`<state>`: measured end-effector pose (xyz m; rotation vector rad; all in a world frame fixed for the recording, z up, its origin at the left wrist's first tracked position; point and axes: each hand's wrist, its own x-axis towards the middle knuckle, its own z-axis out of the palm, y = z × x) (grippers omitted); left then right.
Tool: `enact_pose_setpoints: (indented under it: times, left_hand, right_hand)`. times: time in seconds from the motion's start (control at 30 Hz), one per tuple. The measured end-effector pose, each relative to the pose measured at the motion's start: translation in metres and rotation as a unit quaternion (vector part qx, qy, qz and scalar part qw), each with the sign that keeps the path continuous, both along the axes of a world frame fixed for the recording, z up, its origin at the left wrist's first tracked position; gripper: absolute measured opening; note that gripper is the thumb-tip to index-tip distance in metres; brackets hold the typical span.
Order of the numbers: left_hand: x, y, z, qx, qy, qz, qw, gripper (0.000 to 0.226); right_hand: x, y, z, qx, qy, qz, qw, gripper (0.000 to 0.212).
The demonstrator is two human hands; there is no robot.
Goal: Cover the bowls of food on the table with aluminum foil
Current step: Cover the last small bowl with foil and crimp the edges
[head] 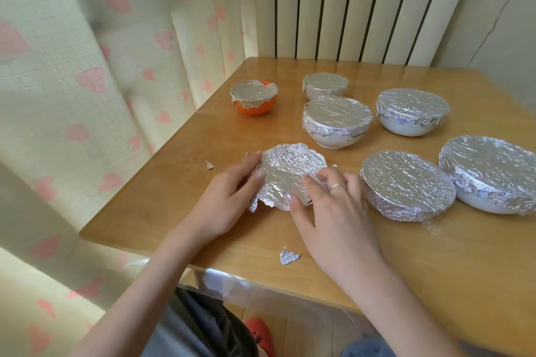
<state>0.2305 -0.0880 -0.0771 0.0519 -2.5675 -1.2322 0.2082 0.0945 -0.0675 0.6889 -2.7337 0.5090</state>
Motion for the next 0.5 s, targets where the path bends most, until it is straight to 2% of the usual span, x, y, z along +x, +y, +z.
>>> enact_pose_setpoints:
  times: [0.1,0.17,0.27,0.33,0.4,0.5]
  left_hand:
    - [-0.003,-0.002,-0.003,0.002,-0.018,-0.005,1.000,0.049]
    - [-0.003,-0.001,-0.001,0.003,-0.020,-0.008,1.000,0.049]
    - [-0.001,-0.001,0.004,0.019,-0.002,-0.001,1.000,0.050]
    - [0.000,-0.001,0.009,0.034,0.015,0.009,0.999,0.057]
    - [-0.001,-0.002,0.014,0.034,0.027,0.006,0.999,0.062]
    - [-0.008,-0.001,0.019,0.000,0.006,-0.018,1.000,0.067]
  right_hand:
    - [-0.003,0.003,0.000,-0.033,0.007,0.014,0.999,0.063]
    - [-0.009,0.008,0.007,-0.099,0.019,0.026,0.995,0.060]
    - [-0.021,0.014,0.030,-0.224,0.035,0.042,0.973,0.045]
    - [-0.031,0.016,0.047,-0.265,0.032,0.047,0.962,0.037]
    - [-0.042,0.011,0.059,-0.266,0.018,0.055,0.962,0.037]
    - [-0.055,-0.008,0.061,-0.198,-0.035,0.077,0.977,0.041]
